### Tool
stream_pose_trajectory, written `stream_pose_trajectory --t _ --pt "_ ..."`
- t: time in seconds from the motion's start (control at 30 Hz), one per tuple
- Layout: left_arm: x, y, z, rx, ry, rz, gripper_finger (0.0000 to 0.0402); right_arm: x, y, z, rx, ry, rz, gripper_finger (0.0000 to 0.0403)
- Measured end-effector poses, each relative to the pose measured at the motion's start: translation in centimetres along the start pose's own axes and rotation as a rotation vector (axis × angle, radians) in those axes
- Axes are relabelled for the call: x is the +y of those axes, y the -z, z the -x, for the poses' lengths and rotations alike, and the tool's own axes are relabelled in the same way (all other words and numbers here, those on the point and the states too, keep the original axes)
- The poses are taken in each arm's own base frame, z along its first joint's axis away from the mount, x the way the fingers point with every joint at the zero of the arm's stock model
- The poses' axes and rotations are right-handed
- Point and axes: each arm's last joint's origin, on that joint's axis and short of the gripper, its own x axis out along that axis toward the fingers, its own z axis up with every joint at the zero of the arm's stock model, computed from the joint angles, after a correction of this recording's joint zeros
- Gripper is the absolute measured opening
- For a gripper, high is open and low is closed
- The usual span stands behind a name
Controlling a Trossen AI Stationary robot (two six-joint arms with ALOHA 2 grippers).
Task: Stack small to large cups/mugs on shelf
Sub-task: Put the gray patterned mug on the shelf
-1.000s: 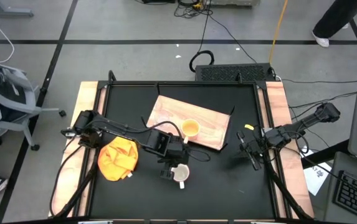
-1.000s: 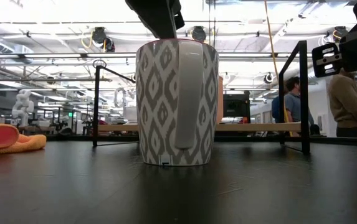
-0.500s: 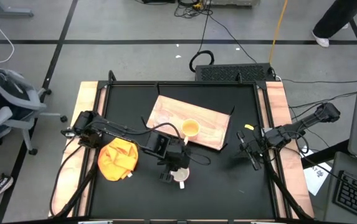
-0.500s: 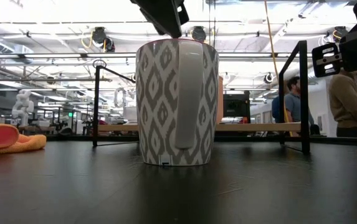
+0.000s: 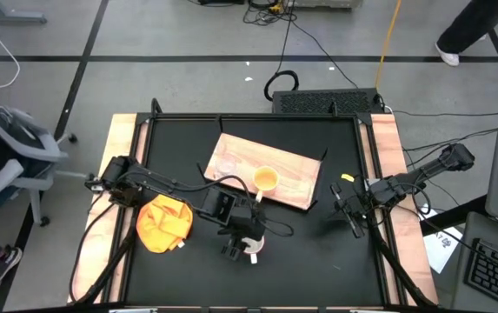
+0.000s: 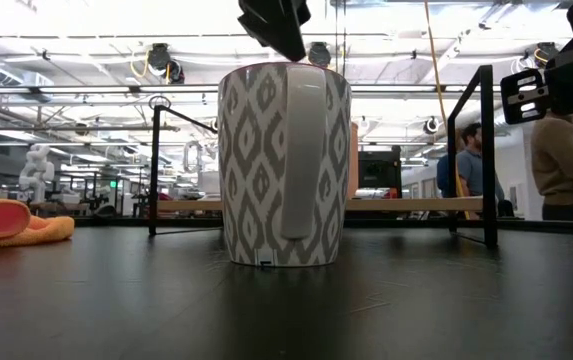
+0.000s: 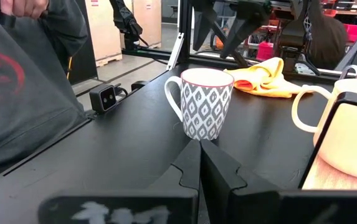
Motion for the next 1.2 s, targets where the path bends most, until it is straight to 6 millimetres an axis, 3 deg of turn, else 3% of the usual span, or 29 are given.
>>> stream_pose_trajectory --t 0.23,0.37,0.73,1.2 --pt "1.0 -0.2 0.1 -0.021 -0.037 0.015 0.0283 0.0 0.0 0.0 0.0 0.0 0.0 0.0" --pt "2.0 -0.2 -0.3 -0.024 -0.05 0.018 0.0279 0.0 0.0 0.0 0.0 0.0 0.001 0.0" --pt "4.0 0.5 -3.9 0.056 -0.042 0.005 0.0258 0.0 0.1 0.0 0.011 0.0 0.001 0.0" --pt "4.1 1.3 -3.9 0.137 -0.05 0.106 0.0257 0.0 0.1 0.0 0.015 0.0 0.001 0.0"
